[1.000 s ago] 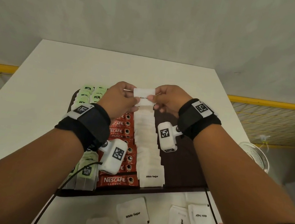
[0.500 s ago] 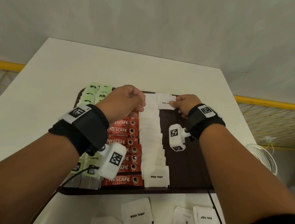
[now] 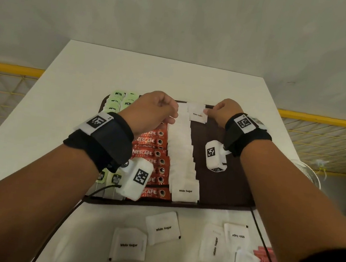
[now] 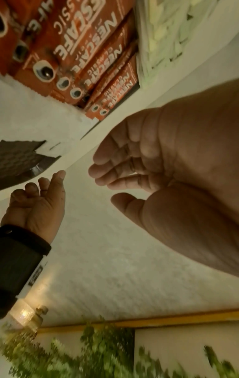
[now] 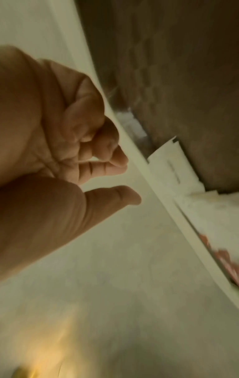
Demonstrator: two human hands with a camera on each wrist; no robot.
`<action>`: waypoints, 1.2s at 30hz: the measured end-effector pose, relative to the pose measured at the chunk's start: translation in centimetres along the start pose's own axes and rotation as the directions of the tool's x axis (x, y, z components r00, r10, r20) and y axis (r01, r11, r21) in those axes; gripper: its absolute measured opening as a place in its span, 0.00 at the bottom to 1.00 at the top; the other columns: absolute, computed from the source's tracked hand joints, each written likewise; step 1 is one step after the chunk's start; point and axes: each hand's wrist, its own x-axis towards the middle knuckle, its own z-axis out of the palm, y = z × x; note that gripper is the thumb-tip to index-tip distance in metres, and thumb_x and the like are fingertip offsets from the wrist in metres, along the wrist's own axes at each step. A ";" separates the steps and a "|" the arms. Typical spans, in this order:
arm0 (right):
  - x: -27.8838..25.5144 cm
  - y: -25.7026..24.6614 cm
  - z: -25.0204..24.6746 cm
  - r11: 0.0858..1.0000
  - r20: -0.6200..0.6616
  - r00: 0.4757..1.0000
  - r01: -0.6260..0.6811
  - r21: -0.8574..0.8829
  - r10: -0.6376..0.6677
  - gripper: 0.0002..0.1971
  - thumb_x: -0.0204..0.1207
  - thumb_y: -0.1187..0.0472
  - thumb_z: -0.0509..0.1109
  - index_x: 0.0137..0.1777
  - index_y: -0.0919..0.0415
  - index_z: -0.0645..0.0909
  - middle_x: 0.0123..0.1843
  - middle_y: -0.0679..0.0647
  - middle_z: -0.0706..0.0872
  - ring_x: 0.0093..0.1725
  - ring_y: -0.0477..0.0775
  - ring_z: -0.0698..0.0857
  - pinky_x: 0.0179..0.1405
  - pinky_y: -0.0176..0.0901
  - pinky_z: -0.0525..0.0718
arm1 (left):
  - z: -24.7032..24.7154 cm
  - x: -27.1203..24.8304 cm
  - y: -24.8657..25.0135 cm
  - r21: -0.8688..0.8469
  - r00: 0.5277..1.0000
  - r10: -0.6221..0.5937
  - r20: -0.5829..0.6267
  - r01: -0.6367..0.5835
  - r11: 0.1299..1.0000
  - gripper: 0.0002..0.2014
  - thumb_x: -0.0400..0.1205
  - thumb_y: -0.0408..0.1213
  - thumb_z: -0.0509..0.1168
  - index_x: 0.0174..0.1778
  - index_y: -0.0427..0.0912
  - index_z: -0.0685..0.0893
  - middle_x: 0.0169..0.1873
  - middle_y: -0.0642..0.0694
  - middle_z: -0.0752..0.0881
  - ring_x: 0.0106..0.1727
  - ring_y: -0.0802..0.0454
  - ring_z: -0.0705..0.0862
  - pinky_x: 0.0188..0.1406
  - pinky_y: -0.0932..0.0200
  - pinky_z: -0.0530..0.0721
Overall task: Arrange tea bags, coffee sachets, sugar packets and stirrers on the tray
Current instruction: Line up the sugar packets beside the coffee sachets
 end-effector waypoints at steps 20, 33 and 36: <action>-25.5 1.9 6.1 0.712 0.490 0.728 0.649 -0.267 -0.480 0.24 0.78 0.55 0.70 0.74 0.54 0.74 0.72 0.52 0.78 0.69 0.55 0.79 0.67 0.47 0.77 | 1.4 -19.4 -6.9 0.829 0.976 -0.080 0.201 -0.126 0.545 0.13 0.81 0.48 0.71 0.58 0.48 0.82 0.55 0.53 0.82 0.53 0.56 0.82 0.52 0.59 0.83; -25.6 1.9 6.6 0.649 0.487 0.749 0.648 -0.399 -0.449 0.16 0.76 0.52 0.73 0.58 0.62 0.82 0.58 0.57 0.83 0.53 0.57 0.84 0.51 0.47 0.84 | 2.7 -19.4 -8.7 0.911 0.984 -0.169 0.051 0.024 0.412 0.21 0.76 0.51 0.76 0.59 0.47 0.80 0.56 0.48 0.84 0.56 0.48 0.81 0.53 0.56 0.80; -25.5 1.8 6.6 0.669 0.491 0.751 0.640 -0.378 -0.441 0.14 0.75 0.55 0.74 0.55 0.63 0.83 0.53 0.56 0.86 0.50 0.57 0.85 0.51 0.48 0.85 | 2.6 -19.3 -8.5 0.919 0.983 -0.173 0.064 0.009 0.395 0.18 0.75 0.50 0.76 0.55 0.46 0.83 0.55 0.47 0.82 0.56 0.46 0.81 0.55 0.54 0.80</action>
